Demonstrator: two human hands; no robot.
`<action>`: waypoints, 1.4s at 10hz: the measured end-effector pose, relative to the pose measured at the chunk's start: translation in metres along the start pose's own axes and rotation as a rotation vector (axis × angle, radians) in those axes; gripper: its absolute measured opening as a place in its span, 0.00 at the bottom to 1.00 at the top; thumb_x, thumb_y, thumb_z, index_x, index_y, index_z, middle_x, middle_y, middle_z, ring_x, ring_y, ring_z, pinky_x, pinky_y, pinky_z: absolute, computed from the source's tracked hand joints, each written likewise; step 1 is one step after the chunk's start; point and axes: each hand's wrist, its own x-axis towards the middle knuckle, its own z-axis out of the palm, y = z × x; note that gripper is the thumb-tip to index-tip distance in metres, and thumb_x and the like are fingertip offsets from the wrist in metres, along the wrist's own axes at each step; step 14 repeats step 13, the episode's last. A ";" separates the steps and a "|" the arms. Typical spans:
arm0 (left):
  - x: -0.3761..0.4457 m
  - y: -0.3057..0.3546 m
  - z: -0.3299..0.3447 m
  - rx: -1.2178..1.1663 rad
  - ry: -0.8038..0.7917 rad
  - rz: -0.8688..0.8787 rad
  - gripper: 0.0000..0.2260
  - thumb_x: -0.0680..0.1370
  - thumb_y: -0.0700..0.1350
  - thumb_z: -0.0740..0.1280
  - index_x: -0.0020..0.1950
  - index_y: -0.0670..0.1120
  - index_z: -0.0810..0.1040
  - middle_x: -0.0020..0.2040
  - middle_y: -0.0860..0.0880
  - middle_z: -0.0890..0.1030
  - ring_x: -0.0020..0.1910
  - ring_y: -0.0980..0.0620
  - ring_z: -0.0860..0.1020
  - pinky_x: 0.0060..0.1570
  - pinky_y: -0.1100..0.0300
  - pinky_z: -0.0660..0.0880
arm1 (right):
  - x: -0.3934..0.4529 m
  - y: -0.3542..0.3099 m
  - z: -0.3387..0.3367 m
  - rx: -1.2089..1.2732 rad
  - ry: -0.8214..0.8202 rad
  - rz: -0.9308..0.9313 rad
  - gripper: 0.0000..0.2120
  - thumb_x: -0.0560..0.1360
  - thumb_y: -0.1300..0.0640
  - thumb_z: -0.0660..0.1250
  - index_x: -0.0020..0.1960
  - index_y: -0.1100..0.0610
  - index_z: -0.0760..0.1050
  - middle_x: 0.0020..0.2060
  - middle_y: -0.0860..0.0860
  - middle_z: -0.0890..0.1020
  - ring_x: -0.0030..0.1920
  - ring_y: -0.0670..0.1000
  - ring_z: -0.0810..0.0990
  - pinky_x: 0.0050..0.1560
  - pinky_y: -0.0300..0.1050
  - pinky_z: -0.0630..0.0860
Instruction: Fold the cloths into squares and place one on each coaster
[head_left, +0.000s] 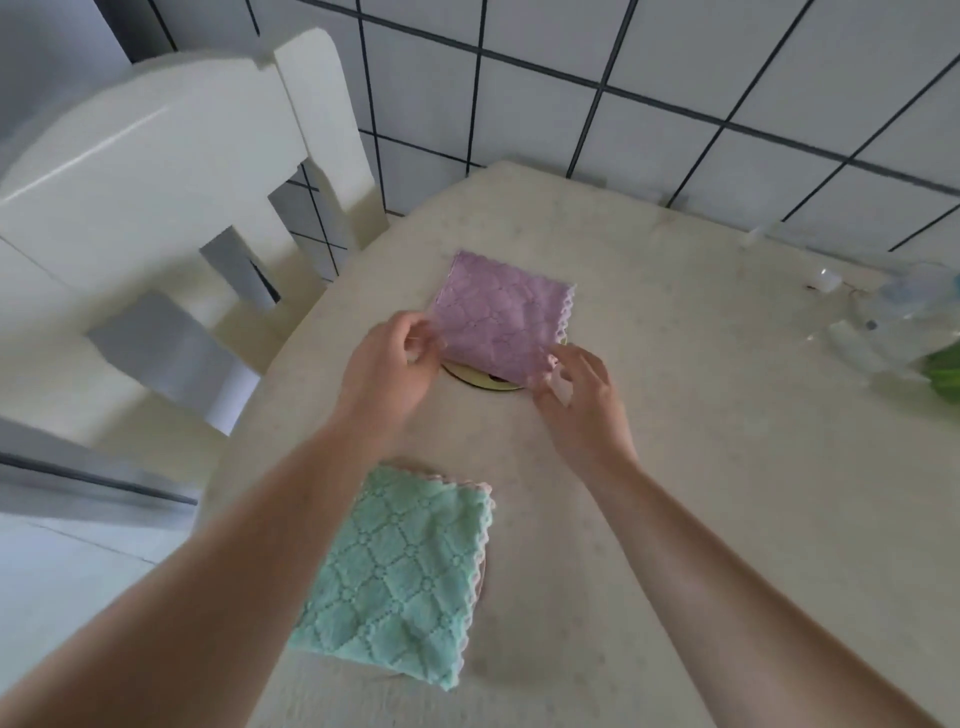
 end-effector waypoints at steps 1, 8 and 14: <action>0.033 -0.006 0.017 0.050 -0.002 -0.049 0.13 0.76 0.46 0.66 0.59 0.46 0.76 0.53 0.46 0.79 0.50 0.48 0.78 0.52 0.54 0.75 | 0.030 0.003 -0.001 0.034 -0.023 0.049 0.21 0.74 0.53 0.65 0.67 0.46 0.69 0.67 0.46 0.67 0.48 0.47 0.78 0.55 0.45 0.74; 0.060 0.018 0.044 0.550 -0.159 0.423 0.24 0.78 0.53 0.48 0.73 0.48 0.62 0.75 0.46 0.61 0.75 0.47 0.54 0.71 0.44 0.52 | 0.065 0.002 0.010 -0.560 -0.122 -0.196 0.27 0.78 0.43 0.52 0.75 0.48 0.52 0.76 0.50 0.47 0.75 0.51 0.42 0.72 0.61 0.42; 0.063 0.024 0.032 0.149 -0.102 0.231 0.16 0.76 0.47 0.65 0.64 0.49 0.74 0.63 0.49 0.76 0.62 0.49 0.73 0.64 0.55 0.65 | 0.066 -0.005 -0.005 -0.429 -0.109 -0.099 0.28 0.75 0.45 0.59 0.73 0.48 0.58 0.75 0.48 0.57 0.75 0.50 0.49 0.73 0.60 0.43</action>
